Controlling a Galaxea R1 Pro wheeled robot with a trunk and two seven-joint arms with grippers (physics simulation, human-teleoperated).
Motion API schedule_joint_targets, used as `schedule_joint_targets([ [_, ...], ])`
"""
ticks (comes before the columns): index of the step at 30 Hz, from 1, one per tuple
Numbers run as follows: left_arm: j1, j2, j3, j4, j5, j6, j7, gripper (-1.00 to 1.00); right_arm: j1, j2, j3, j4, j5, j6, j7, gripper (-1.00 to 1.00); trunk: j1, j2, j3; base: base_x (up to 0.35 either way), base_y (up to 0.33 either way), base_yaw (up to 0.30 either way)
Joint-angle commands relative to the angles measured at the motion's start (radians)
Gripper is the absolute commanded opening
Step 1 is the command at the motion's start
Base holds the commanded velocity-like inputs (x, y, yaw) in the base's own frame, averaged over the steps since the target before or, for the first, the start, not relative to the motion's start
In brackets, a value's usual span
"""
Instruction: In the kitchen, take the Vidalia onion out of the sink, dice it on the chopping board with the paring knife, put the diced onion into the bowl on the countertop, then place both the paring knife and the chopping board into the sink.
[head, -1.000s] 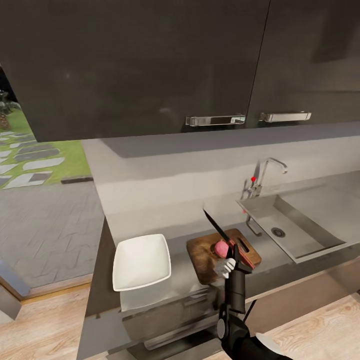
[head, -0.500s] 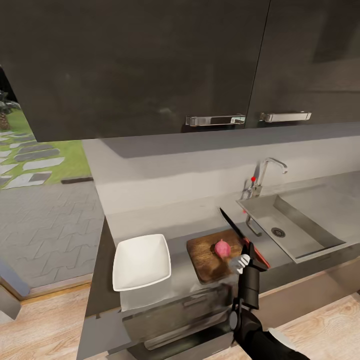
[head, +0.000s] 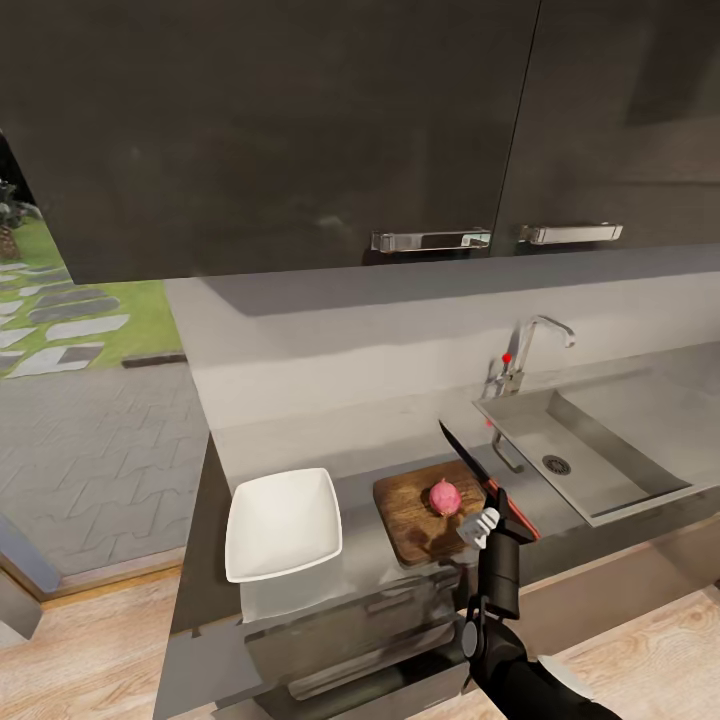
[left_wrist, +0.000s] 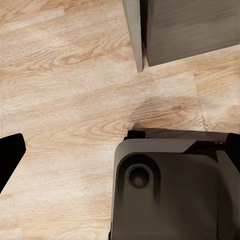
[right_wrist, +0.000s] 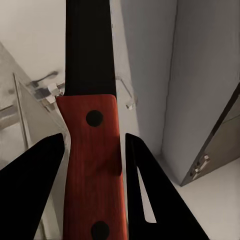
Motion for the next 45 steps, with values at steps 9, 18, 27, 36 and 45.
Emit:
schedule_joint_targets([
  [9,-0.002,-0.001,-0.009,0.004,0.010,-0.007,0.001,1.00,-0.001,0.000,0.004,0.003,0.001,0.006,0.027,-1.00,0.001,-0.002,-0.002,0.000,0.000,0.000],
  [18,-0.002,-0.001,-0.009,0.004,0.010,-0.007,0.001,1.00,-0.001,0.006,0.005,0.003,0.001,0.006,0.035,-1.00,0.001,-0.002,-0.002,0.000,0.000,0.000],
  [27,-0.002,-0.001,-0.009,0.004,0.010,-0.007,0.001,1.00,-0.001,0.011,0.007,0.005,-0.001,0.007,0.037,-1.00,0.001,-0.002,-0.002,0.000,0.000,0.000],
  [36,-0.002,-0.001,-0.009,0.004,0.010,-0.007,0.001,1.00,-0.001,0.023,0.007,0.010,-0.001,0.006,0.061,-1.00,0.001,-0.002,-0.002,0.000,0.000,0.000],
  [45,-0.002,-0.001,-0.009,0.004,0.010,-0.007,0.001,1.00,-0.001,0.033,0.007,0.014,-0.001,0.006,0.090,-1.00,0.001,-0.002,-0.002,0.000,0.000,0.000],
])
